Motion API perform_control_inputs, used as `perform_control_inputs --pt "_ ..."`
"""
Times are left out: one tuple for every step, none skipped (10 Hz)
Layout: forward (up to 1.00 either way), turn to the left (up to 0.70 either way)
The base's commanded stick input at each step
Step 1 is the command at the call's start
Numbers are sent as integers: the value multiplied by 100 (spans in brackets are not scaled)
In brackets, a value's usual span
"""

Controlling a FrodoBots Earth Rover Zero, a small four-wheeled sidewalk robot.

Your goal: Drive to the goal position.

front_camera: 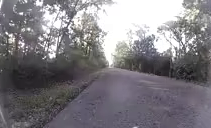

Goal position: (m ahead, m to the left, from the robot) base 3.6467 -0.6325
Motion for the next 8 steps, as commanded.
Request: perform_control_inputs --pt "5 0" --pt "5 0" --pt "5 0" --pt "5 0" --pt "5 0" --pt "5 0" --pt "5 0" --pt "5 0"
